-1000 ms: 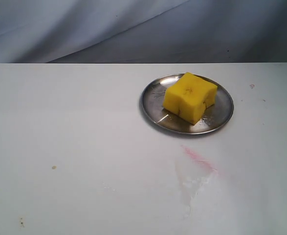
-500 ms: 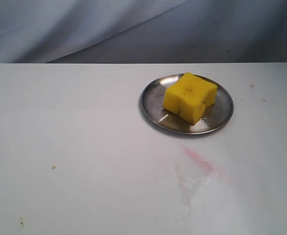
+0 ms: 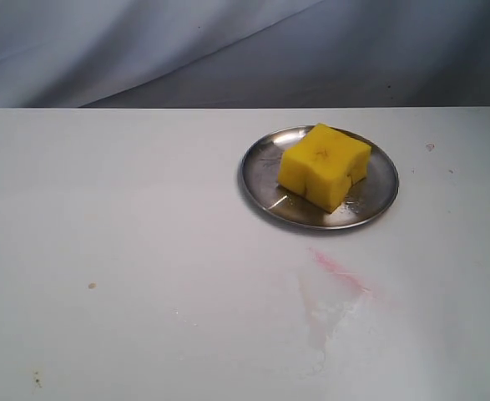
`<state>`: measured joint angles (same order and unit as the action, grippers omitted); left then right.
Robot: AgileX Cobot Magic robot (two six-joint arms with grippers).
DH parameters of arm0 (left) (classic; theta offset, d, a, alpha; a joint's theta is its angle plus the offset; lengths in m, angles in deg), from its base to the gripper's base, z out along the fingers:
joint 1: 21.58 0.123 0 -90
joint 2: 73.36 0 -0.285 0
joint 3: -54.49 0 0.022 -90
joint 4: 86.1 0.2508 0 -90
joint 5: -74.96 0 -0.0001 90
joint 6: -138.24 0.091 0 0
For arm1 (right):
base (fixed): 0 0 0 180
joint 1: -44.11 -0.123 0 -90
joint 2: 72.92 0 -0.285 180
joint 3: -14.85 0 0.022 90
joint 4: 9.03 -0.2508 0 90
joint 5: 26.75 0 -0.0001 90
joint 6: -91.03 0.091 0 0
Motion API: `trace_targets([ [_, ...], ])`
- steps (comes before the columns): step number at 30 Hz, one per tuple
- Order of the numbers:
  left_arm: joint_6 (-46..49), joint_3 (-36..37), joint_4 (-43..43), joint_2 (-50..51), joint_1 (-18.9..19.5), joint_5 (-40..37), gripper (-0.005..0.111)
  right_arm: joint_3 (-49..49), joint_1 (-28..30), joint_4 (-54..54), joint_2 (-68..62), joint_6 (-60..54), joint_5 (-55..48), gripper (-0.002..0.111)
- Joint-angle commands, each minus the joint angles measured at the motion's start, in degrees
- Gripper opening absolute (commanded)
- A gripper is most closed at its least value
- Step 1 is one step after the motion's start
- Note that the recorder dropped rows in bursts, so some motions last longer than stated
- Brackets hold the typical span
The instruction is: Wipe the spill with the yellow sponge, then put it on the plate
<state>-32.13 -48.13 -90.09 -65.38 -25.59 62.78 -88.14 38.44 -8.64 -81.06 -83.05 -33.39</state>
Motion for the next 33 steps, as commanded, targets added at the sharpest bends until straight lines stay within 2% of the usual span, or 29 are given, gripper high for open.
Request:
trace_targets([
  [1,-0.56,-0.17,0.04,-0.20,0.05,0.36,0.000,0.21,0.49,-1.57,0.35,-1.83,-0.25,0.000],
  [10,-0.56,-0.17,0.04,-0.20,0.05,0.36,0.000,0.21,-0.12,-2.99,0.35,-4.28,-0.34,0.000],
  [18,-0.56,-0.17,0.04,-0.20,0.05,0.36,0.000,0.21,-10.31,-2.99,0.35,-4.28,-0.59,0.000],
  [33,-0.56,-0.17,0.04,-0.20,0.05,0.36,0.000,0.21,-10.79,5.72,0.35,0.82,-6.94,0.000],
])
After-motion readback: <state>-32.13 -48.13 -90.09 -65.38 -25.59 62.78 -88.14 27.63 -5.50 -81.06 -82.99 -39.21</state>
